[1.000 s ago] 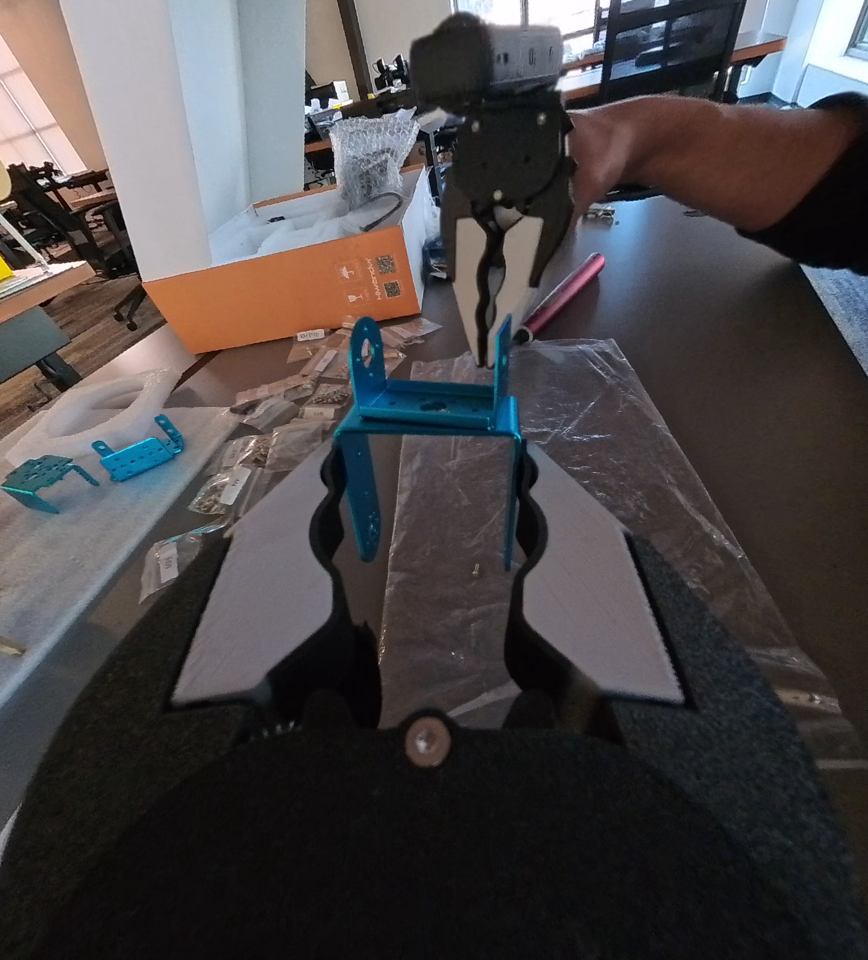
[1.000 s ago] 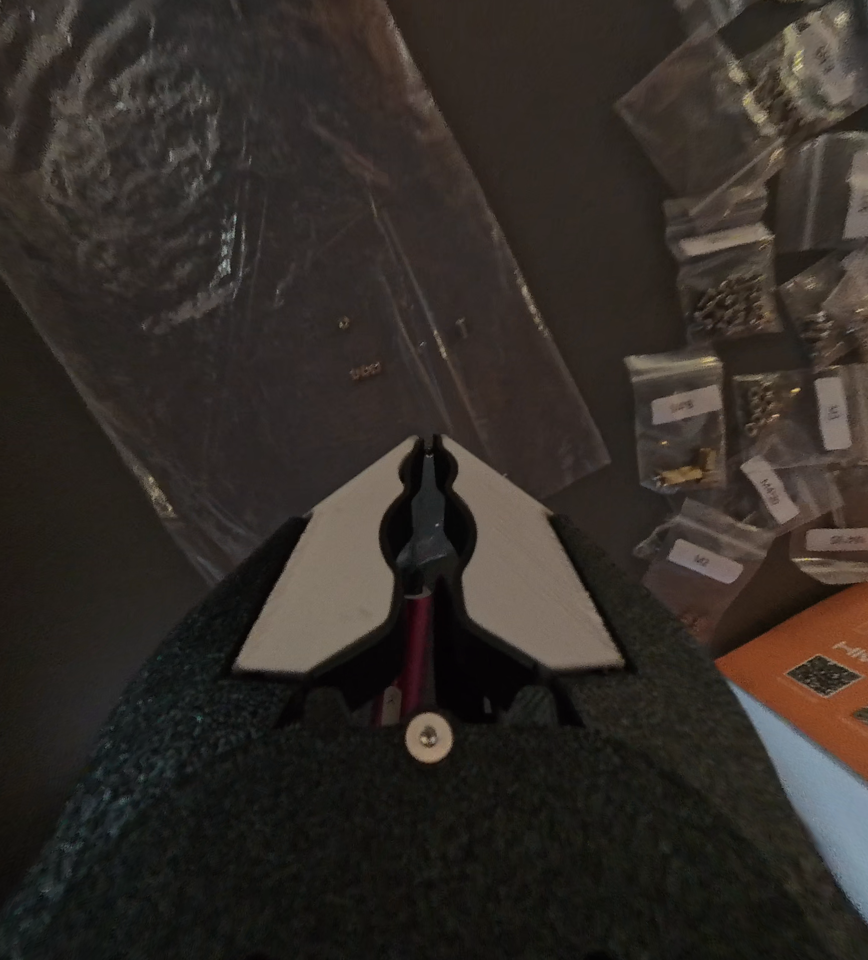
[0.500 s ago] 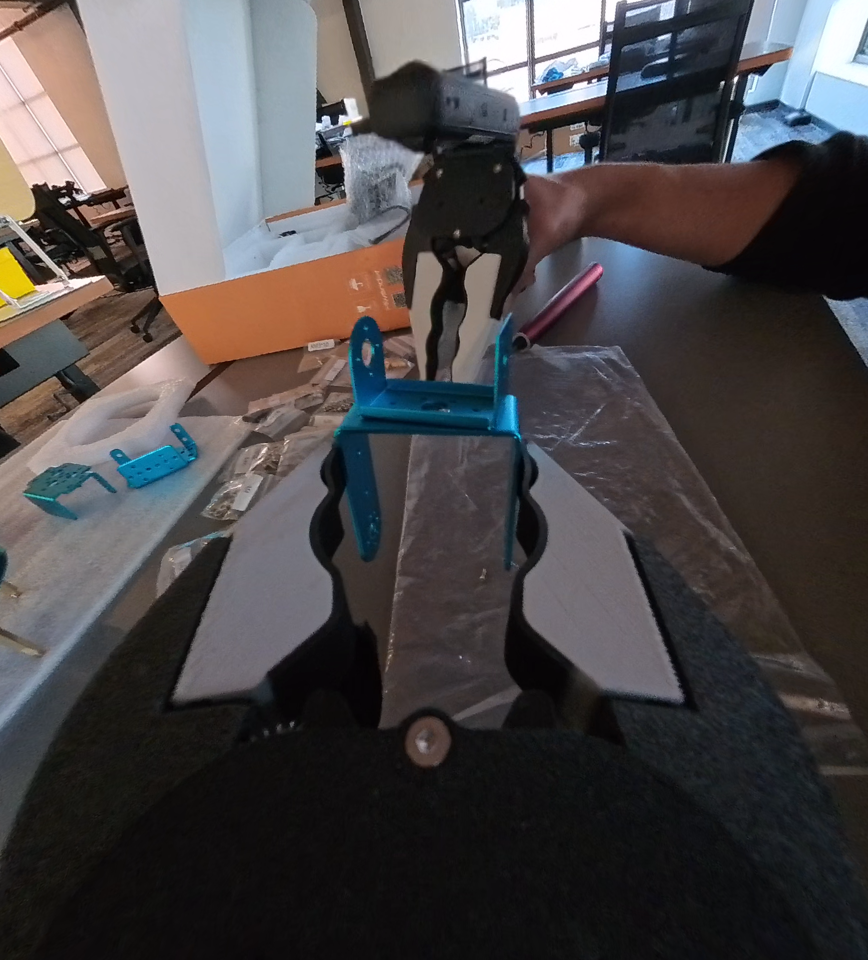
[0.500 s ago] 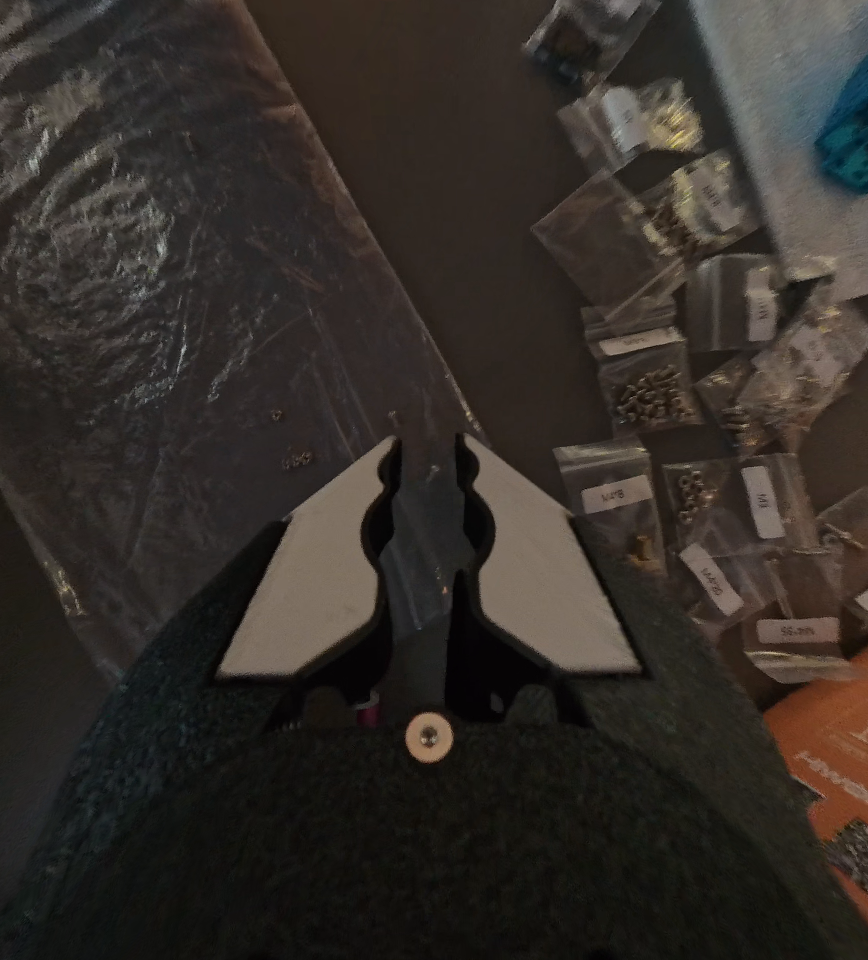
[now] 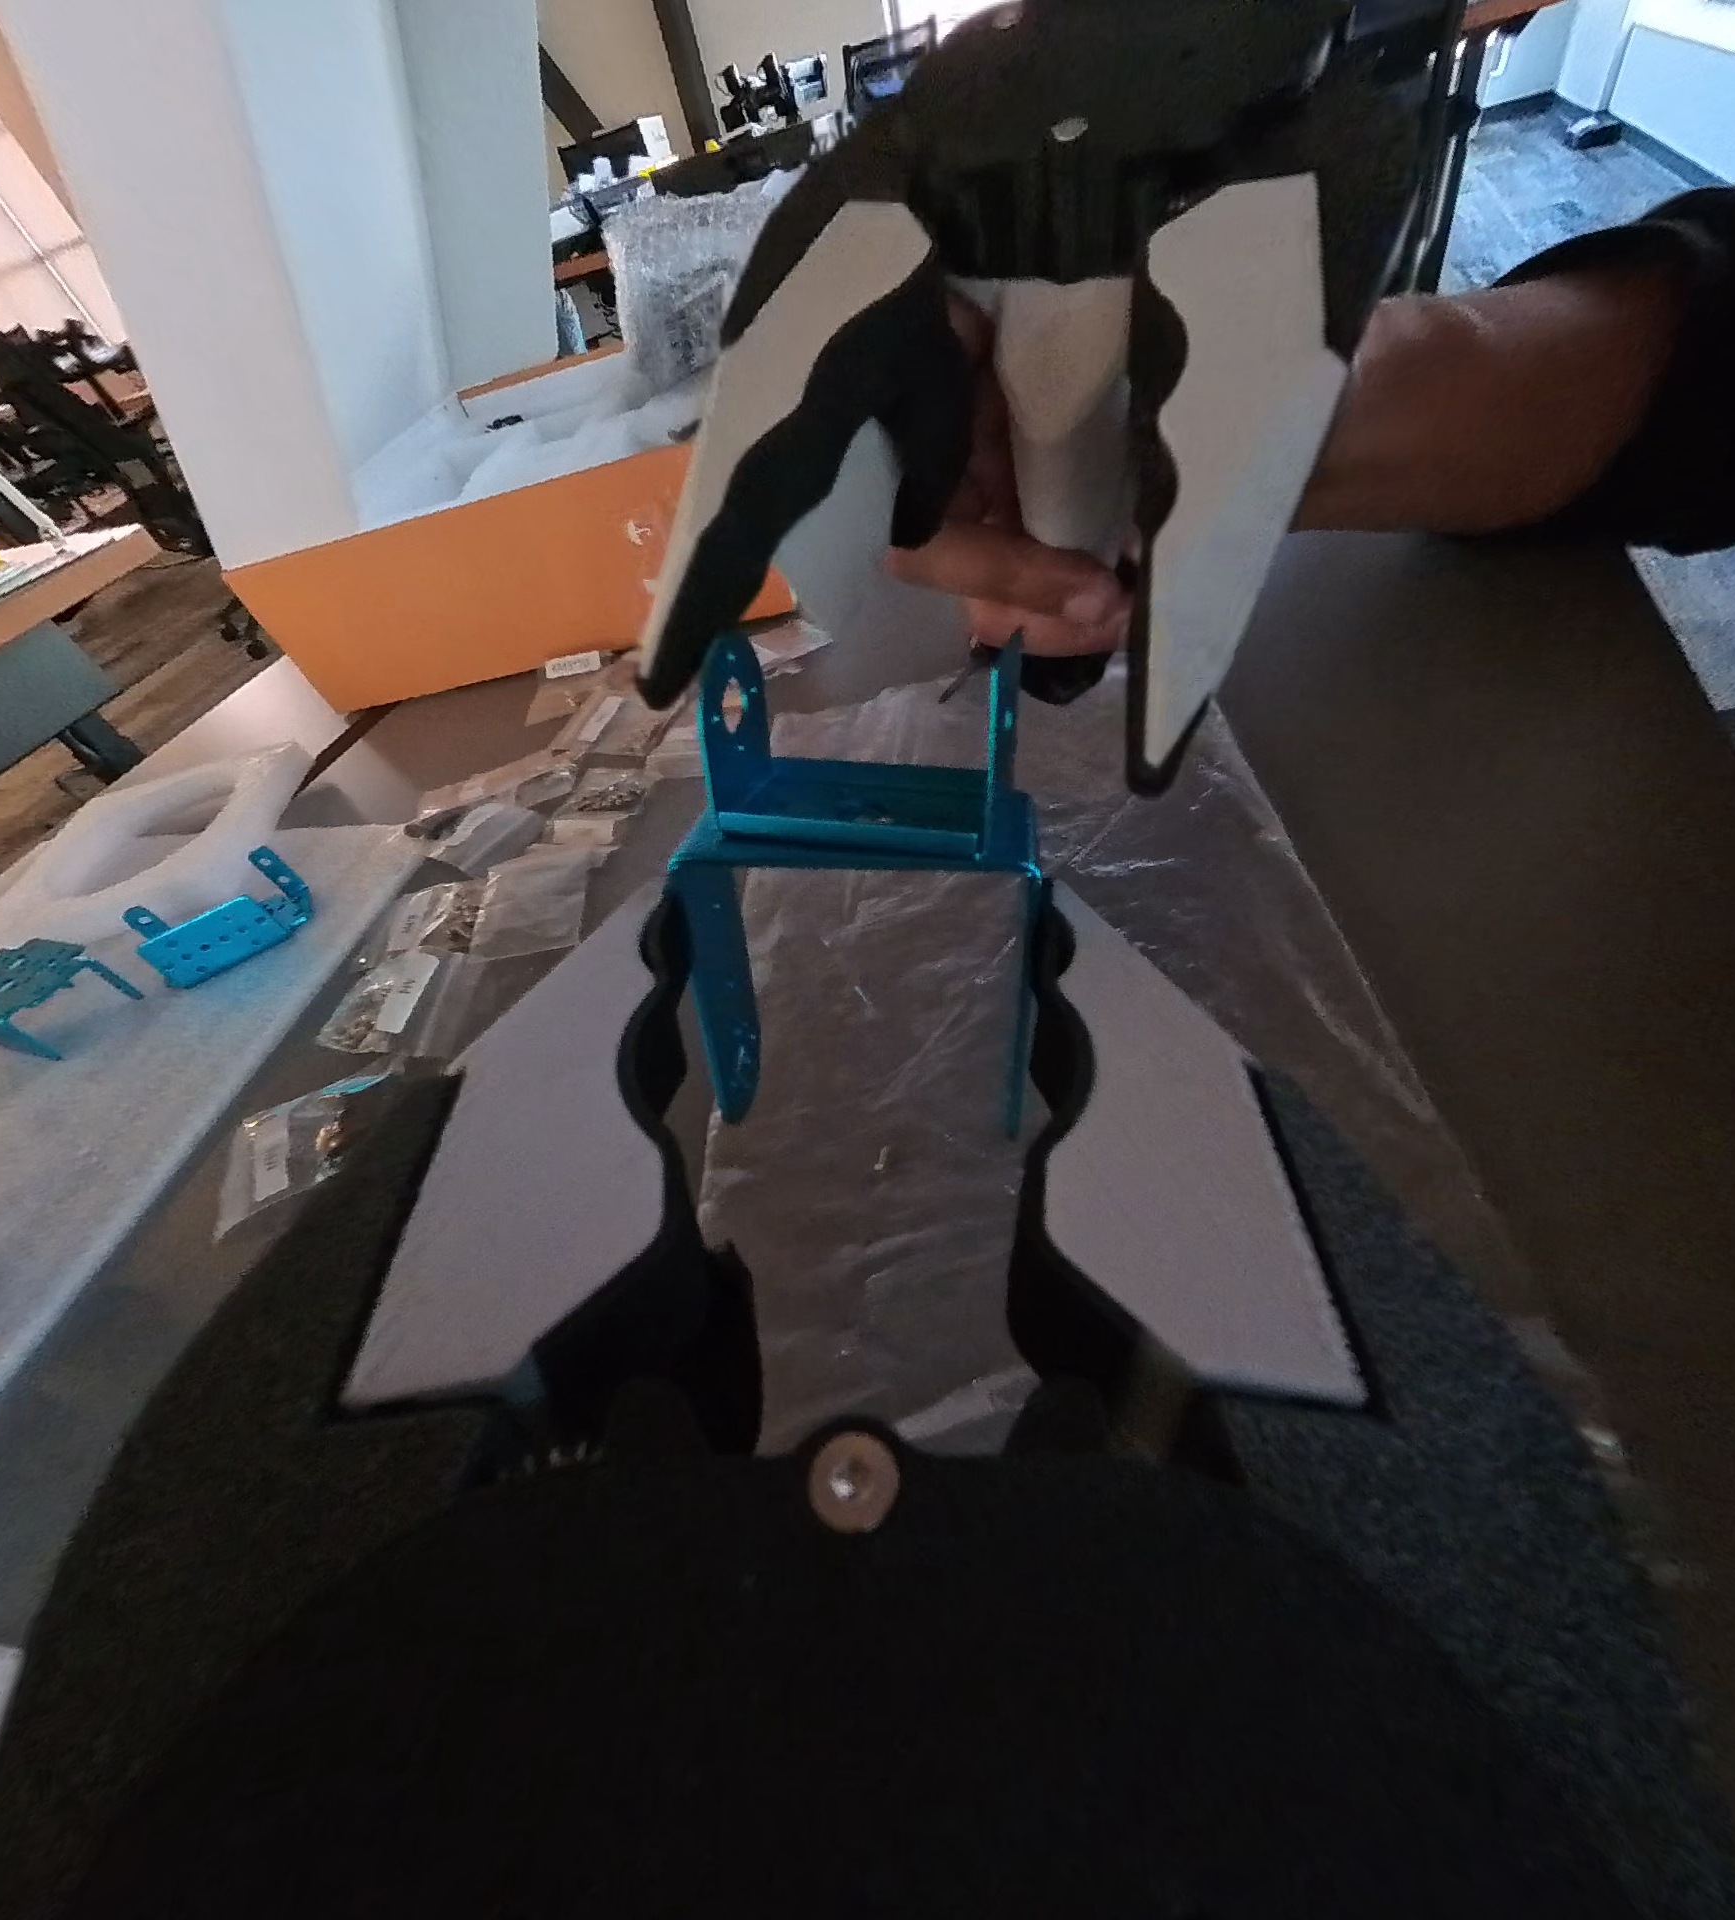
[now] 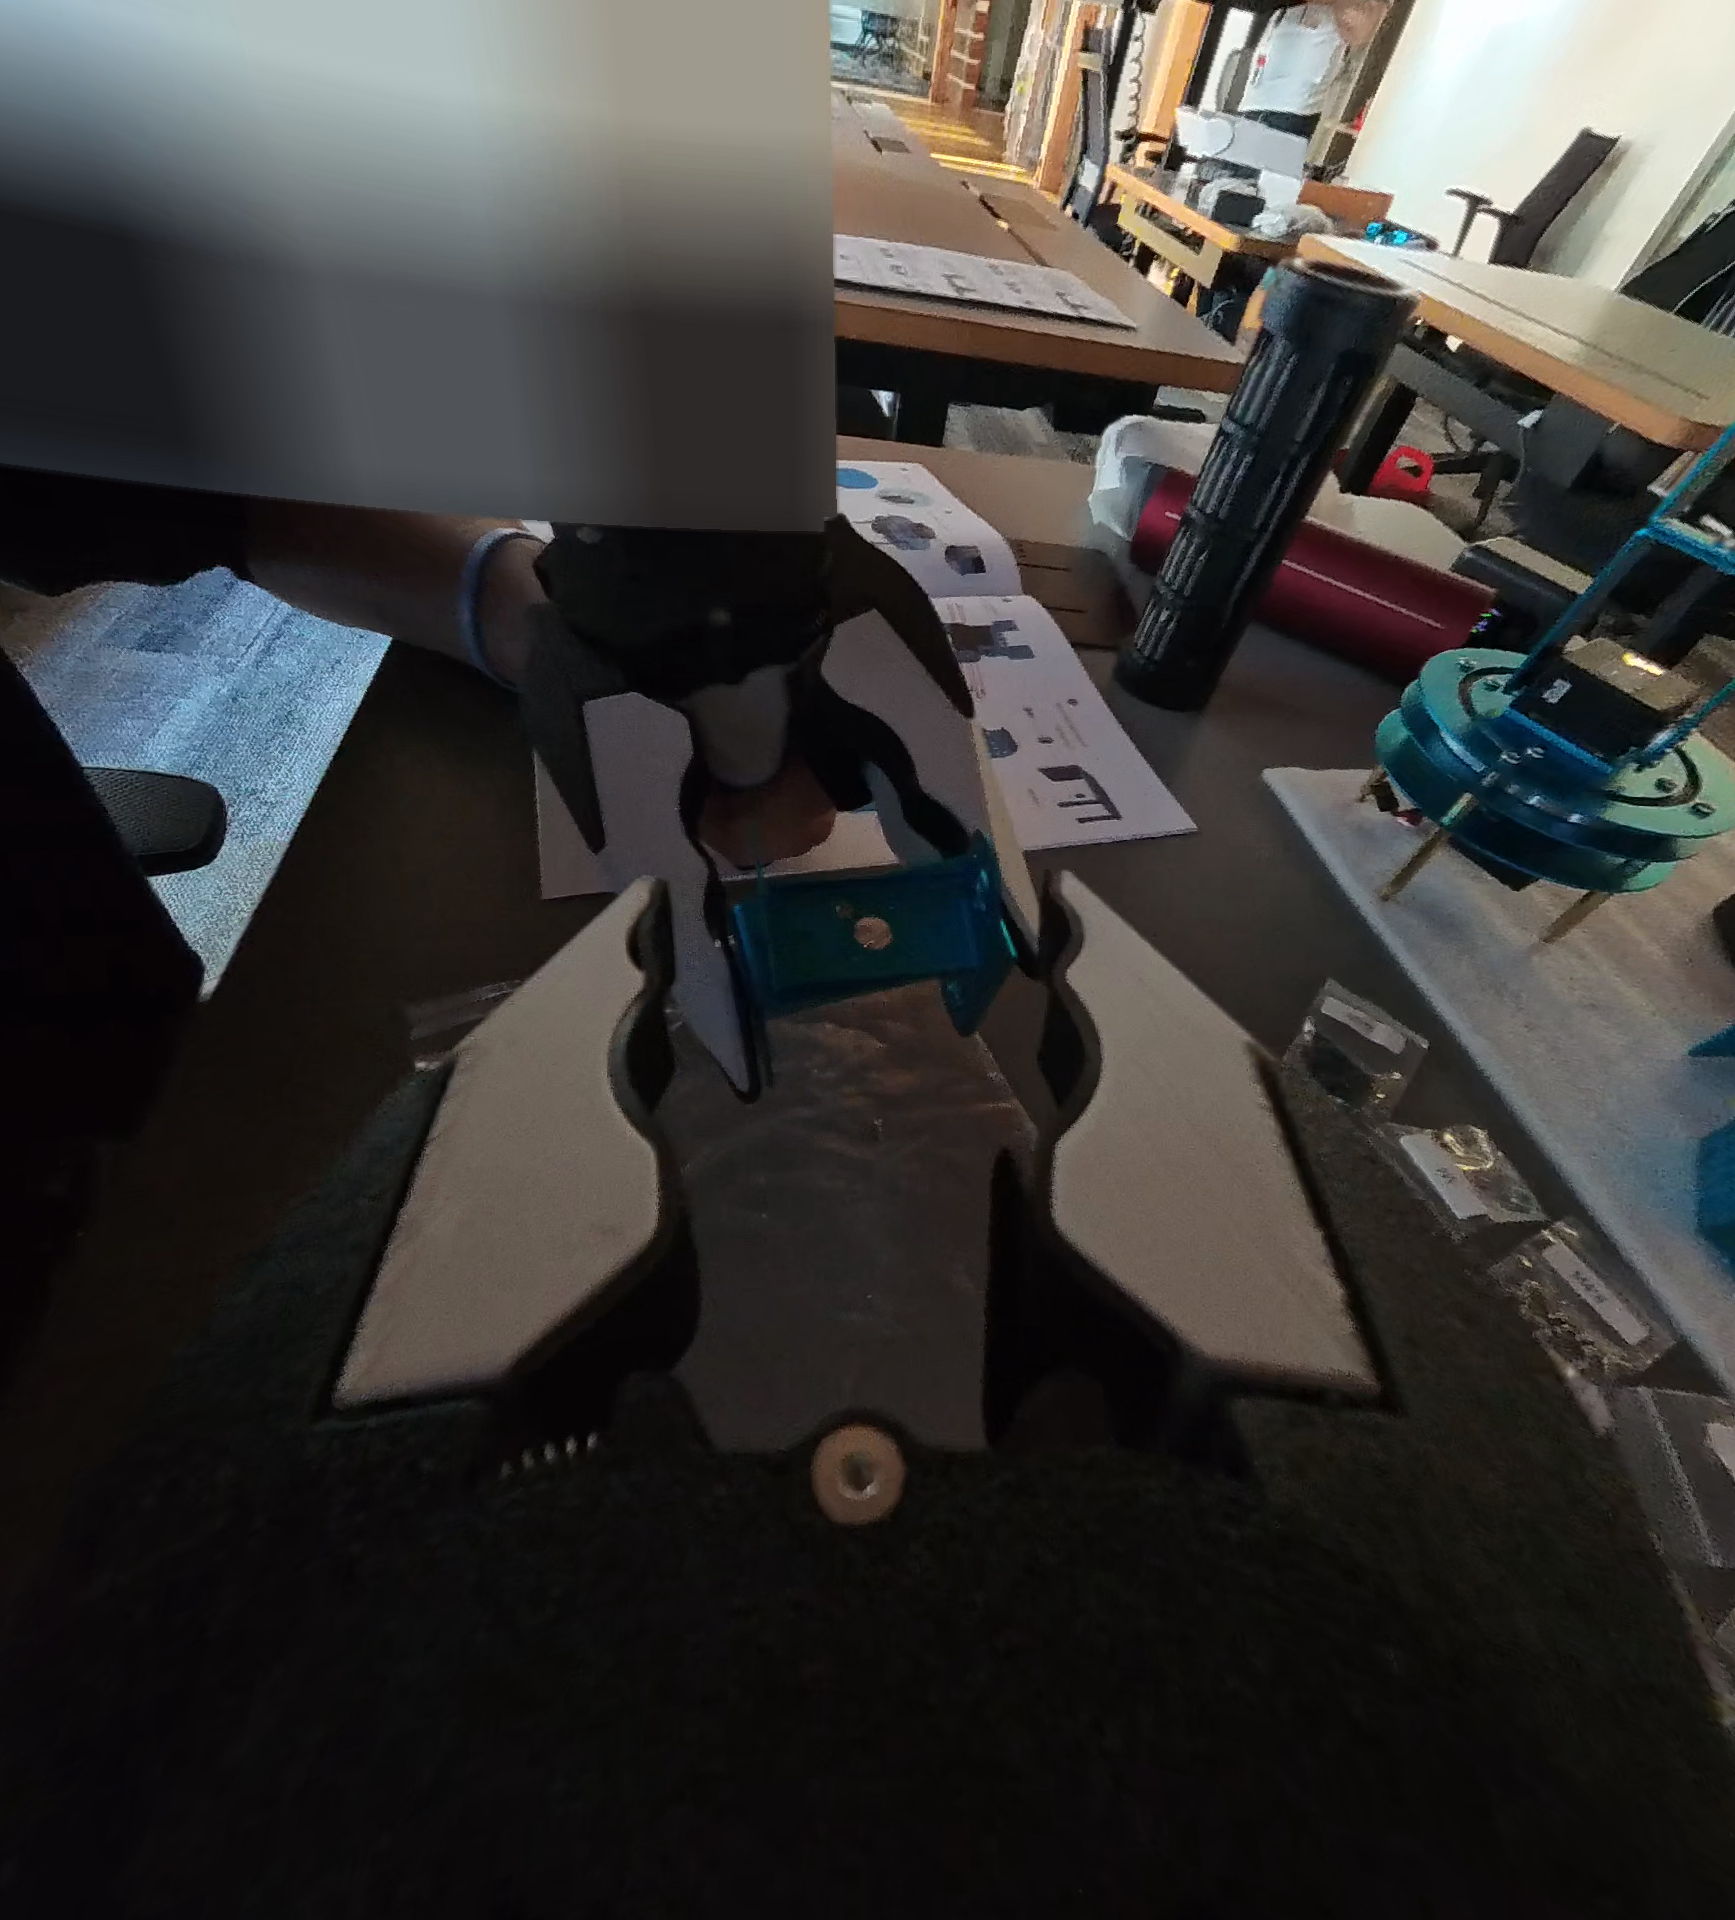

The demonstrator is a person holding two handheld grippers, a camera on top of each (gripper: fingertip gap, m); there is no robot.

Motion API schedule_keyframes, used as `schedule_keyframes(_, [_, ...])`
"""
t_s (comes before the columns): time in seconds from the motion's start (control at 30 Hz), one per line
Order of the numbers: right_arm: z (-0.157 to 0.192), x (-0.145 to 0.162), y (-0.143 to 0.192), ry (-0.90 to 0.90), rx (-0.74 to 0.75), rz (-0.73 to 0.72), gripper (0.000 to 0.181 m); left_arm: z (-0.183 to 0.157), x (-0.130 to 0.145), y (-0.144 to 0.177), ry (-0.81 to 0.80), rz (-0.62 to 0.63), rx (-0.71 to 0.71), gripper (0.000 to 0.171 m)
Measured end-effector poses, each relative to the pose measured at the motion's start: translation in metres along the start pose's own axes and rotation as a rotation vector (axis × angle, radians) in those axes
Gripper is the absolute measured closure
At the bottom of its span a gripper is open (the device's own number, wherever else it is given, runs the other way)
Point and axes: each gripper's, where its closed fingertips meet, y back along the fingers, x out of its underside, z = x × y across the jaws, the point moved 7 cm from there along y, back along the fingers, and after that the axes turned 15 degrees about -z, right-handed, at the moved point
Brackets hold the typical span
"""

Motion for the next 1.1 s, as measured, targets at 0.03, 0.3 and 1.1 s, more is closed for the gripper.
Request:
schedule_keyframes(0.03, [0.002, 0.0, -0.001, 0.007, 0.003, 0.005, 0.115, -0.001, 0.0, 0.0, 0.006, -0.002, 0.005, 0.106])
schedule_keyframes(0.3, [0.005, 0.0, 0.0, 0.049, -0.021, 0.005, 0.135, -0.008, -0.004, 0.0, 0.009, -0.026, 0.044, 0.106])
schedule_keyframes(1.1, [-0.005, -0.024, 0.031, 0.021, -0.03, -0.096, 0.122, -0.008, -0.01, 0.004, -0.016, -0.075, 0.056, 0.106])
